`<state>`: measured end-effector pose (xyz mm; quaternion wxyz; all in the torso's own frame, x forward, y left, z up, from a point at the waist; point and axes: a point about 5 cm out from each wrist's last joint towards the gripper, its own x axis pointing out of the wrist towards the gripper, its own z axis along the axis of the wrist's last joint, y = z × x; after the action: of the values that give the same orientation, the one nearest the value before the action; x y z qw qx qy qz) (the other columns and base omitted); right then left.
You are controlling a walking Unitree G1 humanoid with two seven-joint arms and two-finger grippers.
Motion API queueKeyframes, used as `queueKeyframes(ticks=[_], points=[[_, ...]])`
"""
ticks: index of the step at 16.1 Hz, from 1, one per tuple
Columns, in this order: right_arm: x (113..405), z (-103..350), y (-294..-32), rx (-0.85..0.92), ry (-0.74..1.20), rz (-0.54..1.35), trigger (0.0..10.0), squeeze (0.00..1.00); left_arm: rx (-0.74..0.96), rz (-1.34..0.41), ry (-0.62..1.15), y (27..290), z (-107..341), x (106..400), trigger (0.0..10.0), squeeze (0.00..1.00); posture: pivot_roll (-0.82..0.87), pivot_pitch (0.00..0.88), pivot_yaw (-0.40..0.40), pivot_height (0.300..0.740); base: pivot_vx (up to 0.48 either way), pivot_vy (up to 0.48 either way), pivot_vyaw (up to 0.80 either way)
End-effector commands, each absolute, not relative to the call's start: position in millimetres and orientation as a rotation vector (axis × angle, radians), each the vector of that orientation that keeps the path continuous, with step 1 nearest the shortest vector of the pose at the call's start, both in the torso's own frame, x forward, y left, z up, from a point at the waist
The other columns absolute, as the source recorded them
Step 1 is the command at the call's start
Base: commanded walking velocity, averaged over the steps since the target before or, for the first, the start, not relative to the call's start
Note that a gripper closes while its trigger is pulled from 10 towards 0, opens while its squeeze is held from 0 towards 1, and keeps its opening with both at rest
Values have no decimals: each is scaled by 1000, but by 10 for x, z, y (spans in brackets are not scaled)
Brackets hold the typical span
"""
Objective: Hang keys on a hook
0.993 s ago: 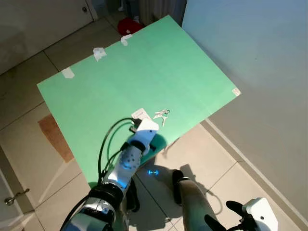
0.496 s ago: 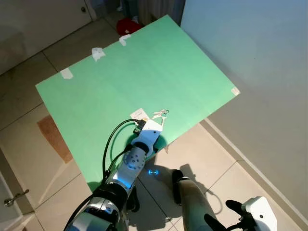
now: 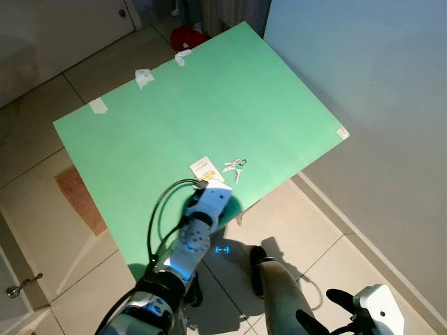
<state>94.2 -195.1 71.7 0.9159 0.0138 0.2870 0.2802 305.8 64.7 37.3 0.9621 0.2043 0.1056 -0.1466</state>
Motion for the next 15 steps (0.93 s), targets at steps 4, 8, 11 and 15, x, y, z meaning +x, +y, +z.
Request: queueKeyframes(ticks=[4,8,11,15], points=[[882,718,-1962,42,624,587,10000,0,406,-351,256,509,274,2954,10000,1000,-476,390,-8,740,0,0,0],[870,708,-1954,45,632,587,10000,0,440,-292,321,615,201,2966,10000,0,-479,395,-4,740,0,0,0],[860,705,-1950,47,636,583,10000,0,435,-289,326,602,194,2953,10000,0,-477,393,1,740,0,0,0],[859,723,-1943,44,636,585,10000,0,455,-269,328,618,191,2950,10000,0,-475,393,0,740,0,0,0]])
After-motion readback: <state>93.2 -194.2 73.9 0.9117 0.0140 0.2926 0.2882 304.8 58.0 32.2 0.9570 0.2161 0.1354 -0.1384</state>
